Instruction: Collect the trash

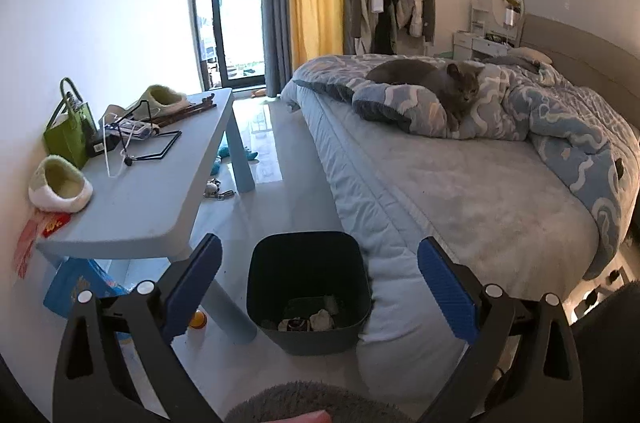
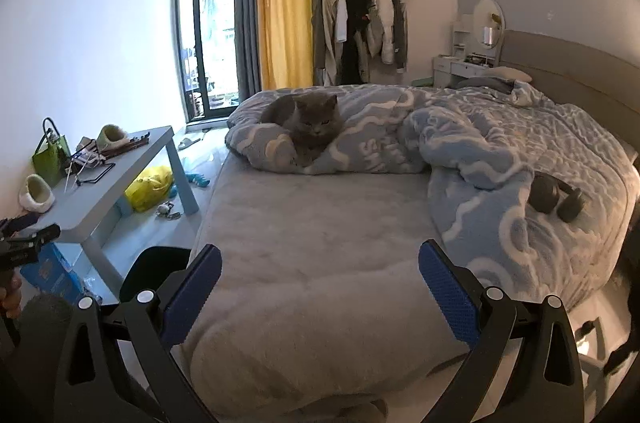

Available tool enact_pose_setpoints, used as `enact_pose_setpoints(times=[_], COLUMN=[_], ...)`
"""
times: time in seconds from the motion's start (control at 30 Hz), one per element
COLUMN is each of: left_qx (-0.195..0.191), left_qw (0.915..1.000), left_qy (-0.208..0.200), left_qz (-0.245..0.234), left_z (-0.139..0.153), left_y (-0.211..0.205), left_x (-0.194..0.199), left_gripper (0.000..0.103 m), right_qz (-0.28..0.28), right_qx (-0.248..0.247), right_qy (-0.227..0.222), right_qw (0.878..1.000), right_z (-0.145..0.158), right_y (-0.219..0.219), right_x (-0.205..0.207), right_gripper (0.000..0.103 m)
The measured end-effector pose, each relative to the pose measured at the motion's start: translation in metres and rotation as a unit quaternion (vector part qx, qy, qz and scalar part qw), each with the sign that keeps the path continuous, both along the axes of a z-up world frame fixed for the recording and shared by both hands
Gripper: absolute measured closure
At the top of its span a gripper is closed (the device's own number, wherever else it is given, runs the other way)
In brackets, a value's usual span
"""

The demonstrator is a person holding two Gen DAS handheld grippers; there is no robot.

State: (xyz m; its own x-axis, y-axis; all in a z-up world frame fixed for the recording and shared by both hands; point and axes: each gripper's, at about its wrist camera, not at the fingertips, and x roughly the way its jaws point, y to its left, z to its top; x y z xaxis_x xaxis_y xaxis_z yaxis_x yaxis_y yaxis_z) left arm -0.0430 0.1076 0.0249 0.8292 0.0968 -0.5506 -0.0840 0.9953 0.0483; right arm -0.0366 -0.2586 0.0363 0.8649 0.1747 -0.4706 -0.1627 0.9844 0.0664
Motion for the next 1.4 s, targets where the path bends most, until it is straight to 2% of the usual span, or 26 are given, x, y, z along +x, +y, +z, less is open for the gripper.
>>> enact_pose_setpoints(times=[0.1, 0.23, 0.47, 0.97, 1.4], left_qx=[0.005, 0.003, -0.002, 0.013, 0.012], left_qw=[1.0, 1.0, 1.0, 0.9999, 0.9999], left_qy=[-0.004, -0.003, 0.008, 0.008, 0.009], left_qz=[0.0, 0.003, 0.004, -0.002, -0.002], left_z=[0.0, -0.003, -0.006, -0.009, -0.01], left_y=[-0.005, -0.008, -0.01, -0.015, -0.015], left_x=[-0.006, -0.008, -0.007, -0.006, -0.005], left_gripper=[0.003, 0.003, 0.003, 0.003, 0.003], right_qz=[0.008, 0.033, 0.051, 0.049, 0.046], right_qx=[0.001, -0.009, 0.018, 0.03, 0.034], right_qy=[0.025, 0.036, 0.036, 0.038, 0.037], right_qw=[1.0, 0.999, 0.998, 0.998, 0.998], right_z=[-0.015, -0.017, -0.016, -0.017, -0.016], right_y=[0.0, 0.003, -0.001, -0.002, -0.003], right_x=[0.002, 0.002, -0.001, 0.001, -0.001], right_gripper=[0.003, 0.003, 0.003, 0.003, 0.003])
